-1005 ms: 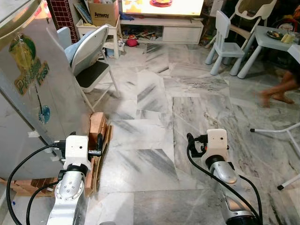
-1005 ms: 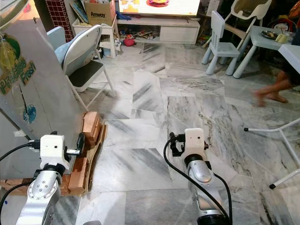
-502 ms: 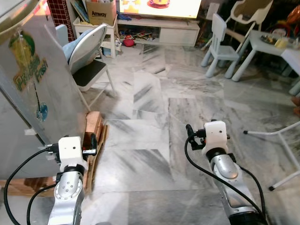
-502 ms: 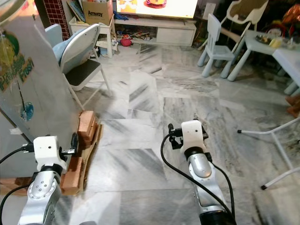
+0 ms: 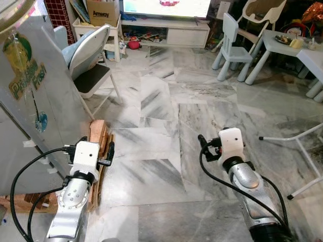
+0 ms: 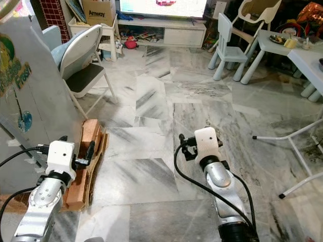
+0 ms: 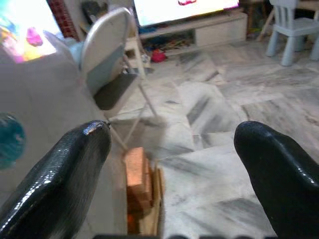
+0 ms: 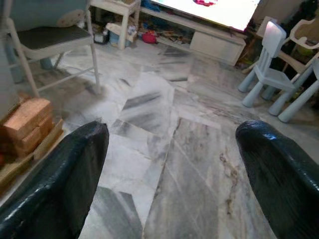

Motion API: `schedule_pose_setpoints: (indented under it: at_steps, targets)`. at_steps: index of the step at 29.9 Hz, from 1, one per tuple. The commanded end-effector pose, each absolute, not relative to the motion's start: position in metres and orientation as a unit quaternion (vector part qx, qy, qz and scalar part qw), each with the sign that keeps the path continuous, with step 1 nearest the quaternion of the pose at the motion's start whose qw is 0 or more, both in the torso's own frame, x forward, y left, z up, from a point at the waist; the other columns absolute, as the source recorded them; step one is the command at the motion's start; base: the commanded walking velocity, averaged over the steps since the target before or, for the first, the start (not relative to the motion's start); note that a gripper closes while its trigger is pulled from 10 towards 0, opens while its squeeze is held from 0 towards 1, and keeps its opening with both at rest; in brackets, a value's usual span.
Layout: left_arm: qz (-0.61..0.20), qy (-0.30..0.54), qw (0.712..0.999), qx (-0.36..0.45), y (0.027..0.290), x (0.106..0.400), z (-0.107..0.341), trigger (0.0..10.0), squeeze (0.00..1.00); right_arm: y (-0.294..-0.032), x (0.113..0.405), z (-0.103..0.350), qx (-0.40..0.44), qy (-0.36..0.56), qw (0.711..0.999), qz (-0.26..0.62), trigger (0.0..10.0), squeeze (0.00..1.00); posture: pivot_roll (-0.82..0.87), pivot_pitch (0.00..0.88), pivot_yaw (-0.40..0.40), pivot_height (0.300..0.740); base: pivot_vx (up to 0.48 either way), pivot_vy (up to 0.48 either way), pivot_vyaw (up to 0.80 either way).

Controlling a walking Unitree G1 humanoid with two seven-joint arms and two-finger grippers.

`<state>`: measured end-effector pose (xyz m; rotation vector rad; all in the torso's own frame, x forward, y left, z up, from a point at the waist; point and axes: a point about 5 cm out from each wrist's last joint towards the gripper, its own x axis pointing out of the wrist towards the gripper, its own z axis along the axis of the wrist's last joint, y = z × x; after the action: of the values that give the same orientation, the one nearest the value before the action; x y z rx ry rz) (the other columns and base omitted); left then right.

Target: Restocking fridge

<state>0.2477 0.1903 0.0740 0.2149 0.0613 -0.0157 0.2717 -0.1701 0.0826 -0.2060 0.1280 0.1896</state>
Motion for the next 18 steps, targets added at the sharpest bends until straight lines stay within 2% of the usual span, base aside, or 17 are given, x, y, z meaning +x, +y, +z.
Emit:
schedule_pose_setpoints:
  at_steps: [1,5,11,18]
  targets:
    - [0.026,0.021,0.996,0.083,0.194,0.247,0.082,10.0,0.00,-0.172,0.272,0.096,-0.088,0.033,0.992,0.080,10.0,0.00,0.05,0.000,-0.019,0.740,0.000,0.000,0.00]
    - [0.047,0.018,0.996,0.073,0.196,0.243,0.079,10.0,0.00,-0.177,0.276,0.102,-0.043,0.020,0.998,0.029,10.0,0.00,0.05,0.000,-0.030,0.740,0.000,0.000,0.00]
    - [0.093,0.020,0.994,0.057,0.201,0.244,0.078,10.0,0.00,-0.179,0.285,0.120,-0.030,-0.030,0.998,-0.052,10.0,0.00,0.04,0.000,-0.020,0.740,0.000,0.000,0.00]
    - [0.074,0.016,0.996,0.056,0.198,0.248,0.081,10.0,0.00,-0.185,0.274,0.109,-0.036,-0.009,0.998,-0.050,10.0,0.00,0.02,0.000,-0.017,0.740,0.000,0.000,0.00]
